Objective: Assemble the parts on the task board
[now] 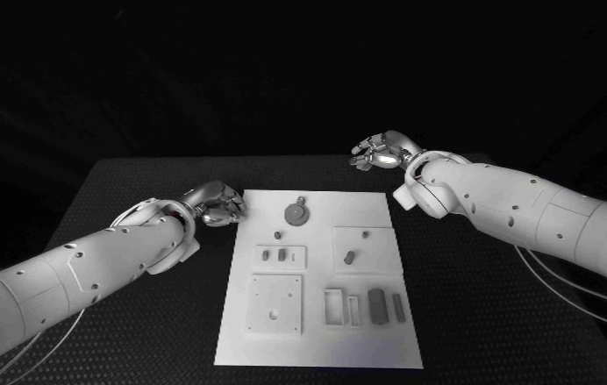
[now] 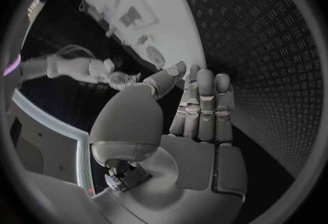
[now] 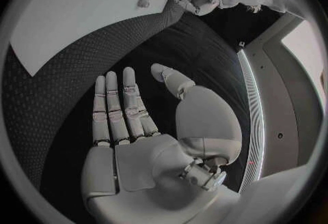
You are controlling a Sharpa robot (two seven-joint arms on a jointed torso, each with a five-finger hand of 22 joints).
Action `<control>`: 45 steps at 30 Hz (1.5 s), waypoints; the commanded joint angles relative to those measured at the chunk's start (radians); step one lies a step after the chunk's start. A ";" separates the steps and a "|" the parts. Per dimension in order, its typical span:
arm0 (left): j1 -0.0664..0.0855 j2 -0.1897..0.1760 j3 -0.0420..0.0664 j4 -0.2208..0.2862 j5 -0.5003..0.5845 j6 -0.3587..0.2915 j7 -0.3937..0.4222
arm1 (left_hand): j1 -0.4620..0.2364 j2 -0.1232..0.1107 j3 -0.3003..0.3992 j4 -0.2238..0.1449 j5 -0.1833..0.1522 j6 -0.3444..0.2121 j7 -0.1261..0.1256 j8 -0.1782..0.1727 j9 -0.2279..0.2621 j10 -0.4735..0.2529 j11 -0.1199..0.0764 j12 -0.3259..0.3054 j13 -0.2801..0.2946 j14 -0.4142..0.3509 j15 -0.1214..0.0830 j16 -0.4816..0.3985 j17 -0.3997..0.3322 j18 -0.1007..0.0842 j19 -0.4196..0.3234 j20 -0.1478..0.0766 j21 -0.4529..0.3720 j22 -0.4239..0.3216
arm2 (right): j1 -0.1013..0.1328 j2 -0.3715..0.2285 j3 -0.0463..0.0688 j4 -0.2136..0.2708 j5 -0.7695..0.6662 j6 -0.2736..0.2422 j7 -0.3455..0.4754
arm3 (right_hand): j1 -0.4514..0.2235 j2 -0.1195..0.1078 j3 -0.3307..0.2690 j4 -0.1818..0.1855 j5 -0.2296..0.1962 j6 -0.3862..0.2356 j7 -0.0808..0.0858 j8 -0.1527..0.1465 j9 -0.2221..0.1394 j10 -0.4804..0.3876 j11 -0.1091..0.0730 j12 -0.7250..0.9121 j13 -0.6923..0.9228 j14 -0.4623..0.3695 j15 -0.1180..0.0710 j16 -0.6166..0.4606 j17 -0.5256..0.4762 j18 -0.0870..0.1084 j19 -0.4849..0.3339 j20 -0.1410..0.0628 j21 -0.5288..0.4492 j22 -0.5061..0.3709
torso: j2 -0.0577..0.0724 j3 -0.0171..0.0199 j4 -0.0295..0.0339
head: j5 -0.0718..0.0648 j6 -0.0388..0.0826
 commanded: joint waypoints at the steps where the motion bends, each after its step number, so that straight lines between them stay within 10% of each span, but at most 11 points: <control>1: 0.009 -0.009 0.011 0.002 0.556 -0.018 0.077 | -0.022 0.004 -0.004 0.004 0.003 -0.002 -0.001 0.006 0.002 -0.007 0.000 0.006 0.003 -0.006 0.002 -0.026 -0.014 0.001 -0.012 -0.026 -0.016 -0.004 | -0.006 -0.019 0.000 0.018 -0.116 0.071 -0.010 | 0.019 -0.003 0.013 -0.007 -0.020 0.019 0.000 0.009 -0.002 -0.132 0.049 -0.006 -0.003 0.021 -0.005 0.009 0.003 0.011 0.023 0.000 -0.003 0.003 | -0.001 0.0001 -0.0007 | -0.004 0.003; 12: 0.038 -0.100 0.015 0.128 0.708 0.060 0.151 | -0.092 0.001 -0.060 -0.002 -0.002 -0.022 0.003 0.034 0.008 -0.014 0.010 0.009 0.009 -0.028 0.017 -0.156 -0.069 -0.016 -0.045 -0.013 -0.084 -0.029 | -0.034 -0.116 -0.006 0.136 -0.422 0.116 -0.037 | 0.060 -0.008 0.056 -0.019 -0.083 0.051 -0.015 0.029 -0.003 -0.015 0.032 -0.162 -0.004 0.092 -0.032 0.019 0.010 0.022 0.101 -0.010 -0.007 0.011 | -0.001 -0.0004 0.0031 | -0.031 0.006; 21: 0.039 -0.148 0.014 0.218 0.742 0.060 0.163 | -0.104 -0.003 -0.084 -0.007 -0.003 -0.026 0.003 0.039 0.009 -0.014 0.010 0.010 0.011 -0.023 0.017 -0.171 -0.072 -0.016 -0.044 -0.013 -0.092 -0.031 | -0.046 -0.176 -0.048 0.231 -0.682 0.112 -0.083 | 0.084 -0.062 0.117 0.016 -0.222 0.091 -0.031 0.046 -0.002 0.079 0.023 -0.304 0.000 0.212 -0.081 0.055 0.033 0.022 0.227 -0.056 0.034 0.027 | -0.001 -0.0001 0.0010 | -0.035 0.004; 31: 0.037 -0.159 0.013 0.254 0.757 0.061 0.169 | -0.107 0.000 -0.090 -0.008 -0.003 -0.027 0.003 0.041 0.008 -0.015 0.010 0.010 0.011 -0.021 0.017 -0.176 -0.073 -0.016 -0.041 -0.013 -0.094 -0.032 | -0.071 -0.214 -0.069 0.321 -0.810 0.062 -0.111 | 0.110 -0.110 0.153 0.040 -0.312 0.110 -0.048 0.049 -0.004 0.120 0.019 -0.369 0.006 0.282 -0.113 0.087 0.073 0.022 0.299 -0.086 0.074 0.051 | -0.001 -0.0012 0.0002 | -0.032 0.003; 45: 0.034 -0.162 0.012 0.253 0.757 0.066 0.164 | -0.109 0.003 -0.094 -0.008 -0.003 -0.028 0.003 0.043 0.008 -0.015 0.010 0.010 0.012 -0.019 0.017 -0.179 -0.072 -0.015 -0.038 -0.013 -0.097 -0.032 | -0.093 -0.228 -0.074 0.376 -0.847 0.057 -0.124 | 0.122 -0.129 0.174 0.054 -0.322 0.133 -0.051 0.056 -0.003 0.157 0.009 -0.389 0.017 0.302 -0.122 0.091 0.098 0.022 0.318 -0.096 0.085 0.062 | 0.000 -0.0006 0.0008 | -0.027 -0.001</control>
